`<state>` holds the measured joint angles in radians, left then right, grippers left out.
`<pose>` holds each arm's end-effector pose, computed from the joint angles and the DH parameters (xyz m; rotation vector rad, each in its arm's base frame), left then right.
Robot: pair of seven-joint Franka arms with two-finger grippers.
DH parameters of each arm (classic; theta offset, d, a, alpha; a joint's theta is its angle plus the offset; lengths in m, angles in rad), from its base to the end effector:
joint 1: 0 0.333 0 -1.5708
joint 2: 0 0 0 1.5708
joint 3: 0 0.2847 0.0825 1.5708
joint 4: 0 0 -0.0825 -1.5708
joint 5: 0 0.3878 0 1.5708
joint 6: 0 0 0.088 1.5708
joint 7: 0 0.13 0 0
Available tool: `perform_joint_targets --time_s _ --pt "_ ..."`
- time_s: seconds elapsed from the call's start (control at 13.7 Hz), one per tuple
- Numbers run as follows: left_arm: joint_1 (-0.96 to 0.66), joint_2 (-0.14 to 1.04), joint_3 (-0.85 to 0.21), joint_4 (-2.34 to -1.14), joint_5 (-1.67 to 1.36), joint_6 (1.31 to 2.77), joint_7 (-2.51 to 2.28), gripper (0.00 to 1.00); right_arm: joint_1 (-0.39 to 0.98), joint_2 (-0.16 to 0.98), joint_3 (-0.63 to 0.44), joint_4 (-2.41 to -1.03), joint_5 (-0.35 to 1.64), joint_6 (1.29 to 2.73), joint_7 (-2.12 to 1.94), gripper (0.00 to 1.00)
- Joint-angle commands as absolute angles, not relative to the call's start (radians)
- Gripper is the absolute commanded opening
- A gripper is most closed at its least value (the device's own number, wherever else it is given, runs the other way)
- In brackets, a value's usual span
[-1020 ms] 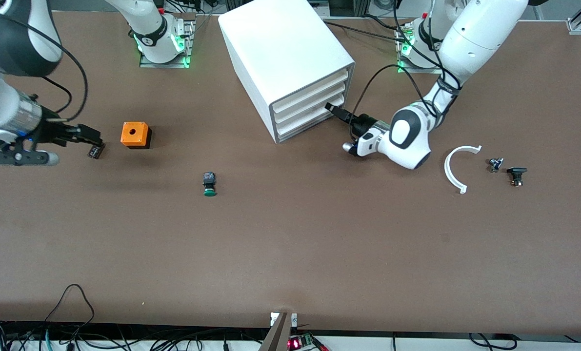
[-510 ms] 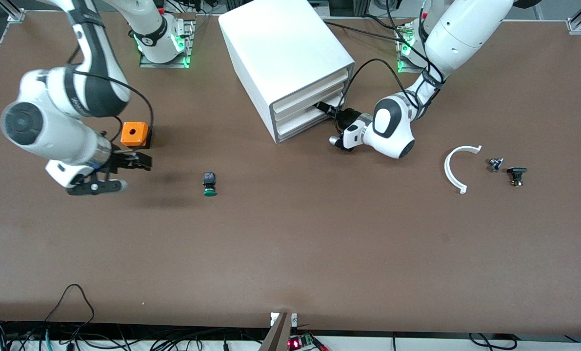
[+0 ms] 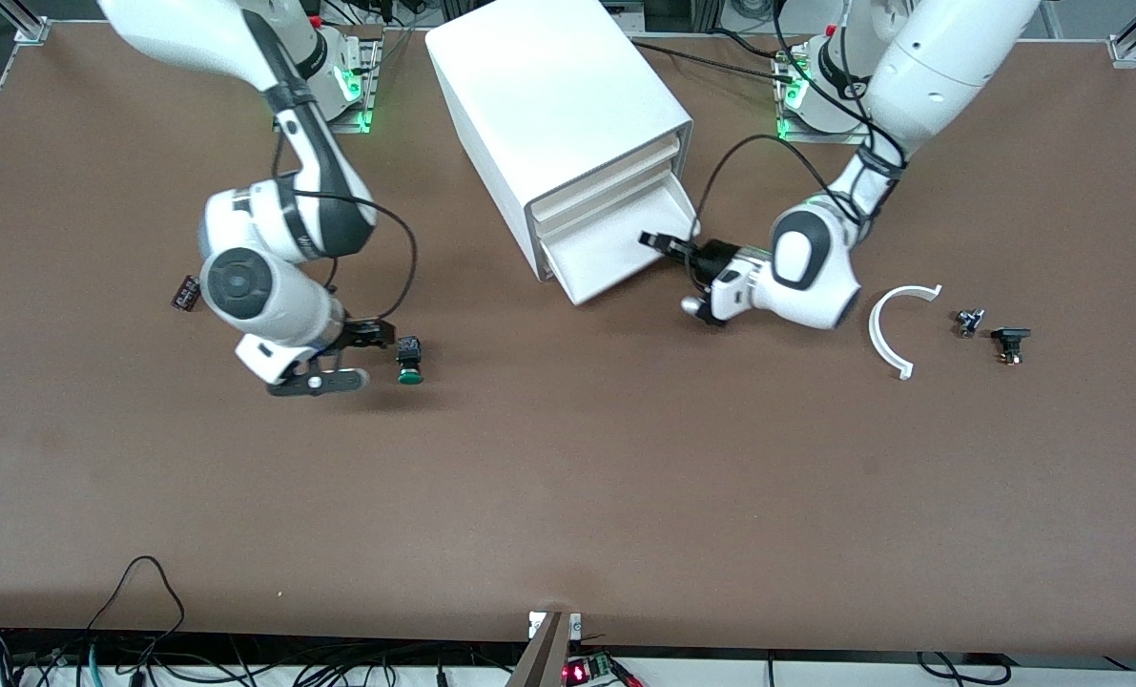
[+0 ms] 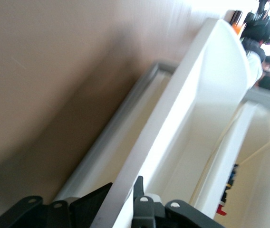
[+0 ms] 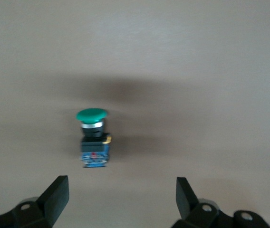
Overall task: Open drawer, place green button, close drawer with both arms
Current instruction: 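Lift the green button with the right gripper while the left gripper returns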
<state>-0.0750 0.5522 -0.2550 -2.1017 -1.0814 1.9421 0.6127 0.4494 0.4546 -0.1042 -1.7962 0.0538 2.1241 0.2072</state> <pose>0.4482 -0.2489 0.1141 2.0446 -0.1307 -0.5865 0.5850 0.2162 0.2341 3.0951 0.1775 -0.1838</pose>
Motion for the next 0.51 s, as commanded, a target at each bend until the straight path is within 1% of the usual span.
perform_joint_targets --time_s 0.0,0.15,0.22,0.29,0.36,0.44 --pt "-0.08 0.554 -0.197 -2.048 -1.092 1.997 0.575 0.0 0.469 0.48 -0.112 -1.807 0.058 2.172 0.206 1.0" --pt "-0.072 0.552 -0.19 -2.043 -1.092 2.034 0.575 0.0 0.471 0.491 -0.106 -1.848 0.051 2.239 0.16 1.0" --pt "-0.072 0.551 -0.192 -2.043 -1.097 2.052 0.565 0.31 0.471 0.495 -0.1 -1.882 0.052 2.281 0.125 1.0" --pt "-0.071 0.548 -0.192 -2.045 -1.098 2.066 0.58 0.96 0.471 0.497 -0.098 -1.914 0.051 2.321 0.117 1.0" --pt "-0.063 0.535 -0.192 -2.045 -1.097 2.066 0.574 1.0 0.471 0.5 -0.095 -1.936 0.051 2.348 0.115 1.0" --pt "-0.061 0.519 -0.192 -2.045 -1.095 2.066 0.569 1.0 0.471 0.509 -0.086 -1.945 0.051 2.367 0.115 1.0"
